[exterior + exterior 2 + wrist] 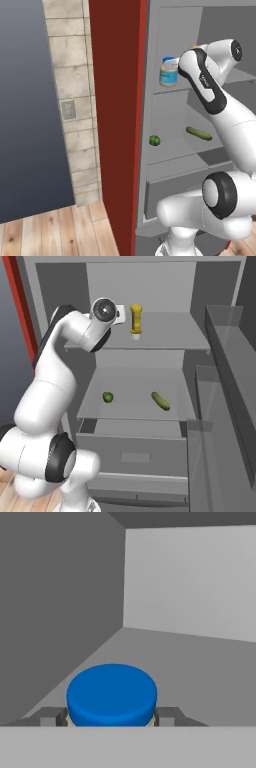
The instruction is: Place the mustard and mayonnaise from the counter to the top shelf of the fridge. If the existing items in the fridge are on the top shelf, move them to other shelves.
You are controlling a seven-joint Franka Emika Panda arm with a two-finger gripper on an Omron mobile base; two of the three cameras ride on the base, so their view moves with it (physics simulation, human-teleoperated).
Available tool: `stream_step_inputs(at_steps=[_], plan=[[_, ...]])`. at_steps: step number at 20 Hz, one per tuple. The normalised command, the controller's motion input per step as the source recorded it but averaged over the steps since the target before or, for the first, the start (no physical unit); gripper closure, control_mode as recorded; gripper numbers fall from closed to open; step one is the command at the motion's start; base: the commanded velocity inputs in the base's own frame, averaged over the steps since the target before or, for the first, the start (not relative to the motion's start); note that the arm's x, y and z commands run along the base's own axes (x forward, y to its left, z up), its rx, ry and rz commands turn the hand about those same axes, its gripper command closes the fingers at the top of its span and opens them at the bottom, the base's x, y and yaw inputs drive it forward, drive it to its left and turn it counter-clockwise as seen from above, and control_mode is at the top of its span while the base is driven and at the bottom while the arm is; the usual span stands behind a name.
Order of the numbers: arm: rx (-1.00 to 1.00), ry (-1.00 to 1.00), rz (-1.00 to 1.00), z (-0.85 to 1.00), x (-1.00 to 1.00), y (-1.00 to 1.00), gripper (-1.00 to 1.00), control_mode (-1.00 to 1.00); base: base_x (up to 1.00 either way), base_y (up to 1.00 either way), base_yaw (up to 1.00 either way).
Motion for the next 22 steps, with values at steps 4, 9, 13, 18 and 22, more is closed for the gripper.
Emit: stream_step_inputs(at_steps=[4, 9, 13, 18, 22], plan=[[-0.02, -0.01, 0.00, -0.16, 0.29, 0.07, -1.00, -1.00, 0.00, 0.00, 0.00], [0.00, -0.02, -0.01, -0.06, 0.13, 0.06, -1.00, -1.00, 0.00, 0.00, 0.00], [0.00, 0.00, 0.00, 0.00, 0.00, 0.01, -1.00, -1.00, 0.00, 0.00, 0.00], [0.00, -0.01, -0.02, 0.04, -0.28, 0.00, -1.00, -1.00, 0.00, 0.00, 0.00], [0.00, -0.07, -0.03, 0.11, -0.49, 0.00, -1.00, -1.00, 0.00, 0.00, 0.00]])
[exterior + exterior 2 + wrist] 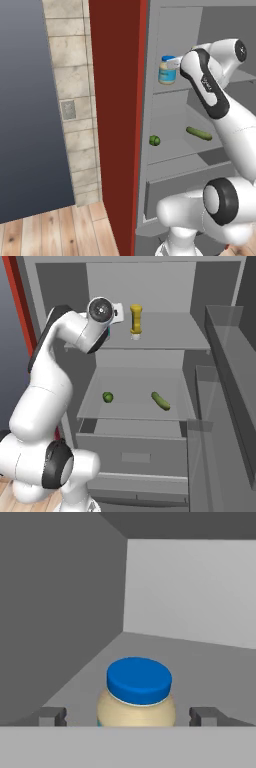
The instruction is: Place the mustard and mayonnaise from the counter to the top shelf of the fridge. If the existing items in the fridge are on the top shelf, move them to other shelves.
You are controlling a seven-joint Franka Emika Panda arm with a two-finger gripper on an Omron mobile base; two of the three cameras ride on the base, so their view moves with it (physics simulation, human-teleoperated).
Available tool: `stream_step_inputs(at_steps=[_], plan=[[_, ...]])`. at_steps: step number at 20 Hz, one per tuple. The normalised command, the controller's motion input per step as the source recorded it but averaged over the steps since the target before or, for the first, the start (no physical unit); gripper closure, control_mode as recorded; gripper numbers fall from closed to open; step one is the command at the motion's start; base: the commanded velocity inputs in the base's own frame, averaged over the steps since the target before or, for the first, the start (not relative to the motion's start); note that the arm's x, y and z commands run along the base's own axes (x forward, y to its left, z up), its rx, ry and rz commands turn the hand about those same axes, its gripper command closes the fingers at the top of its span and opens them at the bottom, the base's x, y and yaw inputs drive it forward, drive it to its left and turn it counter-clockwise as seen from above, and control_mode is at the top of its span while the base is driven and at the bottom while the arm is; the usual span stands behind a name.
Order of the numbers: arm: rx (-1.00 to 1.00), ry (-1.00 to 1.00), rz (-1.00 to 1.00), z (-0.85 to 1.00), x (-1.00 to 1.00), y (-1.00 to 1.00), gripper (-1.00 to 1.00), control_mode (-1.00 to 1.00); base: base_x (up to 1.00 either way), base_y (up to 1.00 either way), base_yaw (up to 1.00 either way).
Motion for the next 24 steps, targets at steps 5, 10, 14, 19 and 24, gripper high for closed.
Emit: stream_step_inputs(at_steps=[5, 10, 14, 19, 24], plan=[[0.00, -0.18, -0.06, 0.27, -0.72, 0.00, -1.00, -1.00, 0.00, 0.00, 0.00], [0.01, -0.26, -0.10, 0.46, -1.00, -0.08, -1.00, -1.00, 0.00, 0.00, 0.00], [0.02, -0.22, -0.10, 0.26, -1.00, -0.16, -1.00, -1.00, 0.00, 0.00, 0.00], [0.00, -0.15, -0.04, 0.00, -1.00, -0.10, -1.00, -1.00, 0.00, 0.00, 0.00], [0.00, -0.10, 0.00, -0.07, -1.00, -0.17, -1.00, -1.00, 0.00, 0.00, 0.00]])
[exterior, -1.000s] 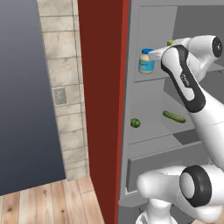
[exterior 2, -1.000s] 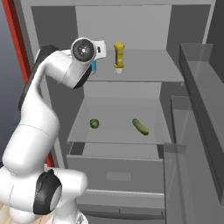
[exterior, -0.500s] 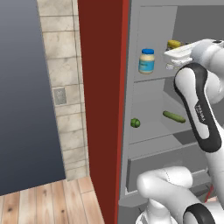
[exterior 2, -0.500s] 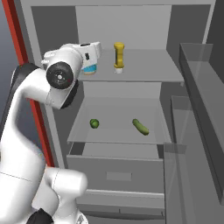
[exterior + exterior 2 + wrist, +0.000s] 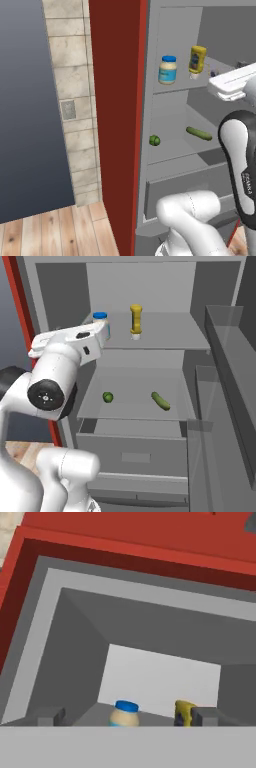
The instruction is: Place the mustard and mayonnaise from the counter to the top shelf of the fridge. If the existing items in the fridge are on the top shelf, move them to other shelves.
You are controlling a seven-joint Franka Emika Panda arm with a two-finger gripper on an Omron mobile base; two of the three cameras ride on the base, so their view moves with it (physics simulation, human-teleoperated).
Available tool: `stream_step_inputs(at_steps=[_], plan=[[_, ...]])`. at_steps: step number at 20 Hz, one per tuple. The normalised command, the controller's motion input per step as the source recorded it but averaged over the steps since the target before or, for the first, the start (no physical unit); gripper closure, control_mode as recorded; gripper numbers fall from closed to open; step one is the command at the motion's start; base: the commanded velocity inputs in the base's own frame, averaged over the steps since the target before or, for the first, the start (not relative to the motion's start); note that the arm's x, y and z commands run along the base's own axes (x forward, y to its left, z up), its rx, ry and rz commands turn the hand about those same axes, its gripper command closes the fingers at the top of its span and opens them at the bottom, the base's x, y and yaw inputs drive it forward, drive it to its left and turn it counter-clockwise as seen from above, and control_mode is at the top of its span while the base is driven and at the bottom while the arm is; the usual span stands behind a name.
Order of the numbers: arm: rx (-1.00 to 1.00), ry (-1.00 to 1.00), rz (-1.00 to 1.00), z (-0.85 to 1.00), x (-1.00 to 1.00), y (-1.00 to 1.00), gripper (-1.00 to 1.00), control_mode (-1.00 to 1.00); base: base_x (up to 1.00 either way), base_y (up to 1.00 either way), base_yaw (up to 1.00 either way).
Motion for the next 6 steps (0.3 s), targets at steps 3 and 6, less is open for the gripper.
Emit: stream_step_inputs(at_steps=[3, 6], plan=[[-0.01, -0.10, 0.00, -0.20, -1.00, -0.20, -1.00, -1.00, 0.00, 0.00, 0.00], [-0.01, -0.10, 0.00, -0.25, -1.00, -0.14, -1.00, -1.00, 0.00, 0.00, 0.00]])
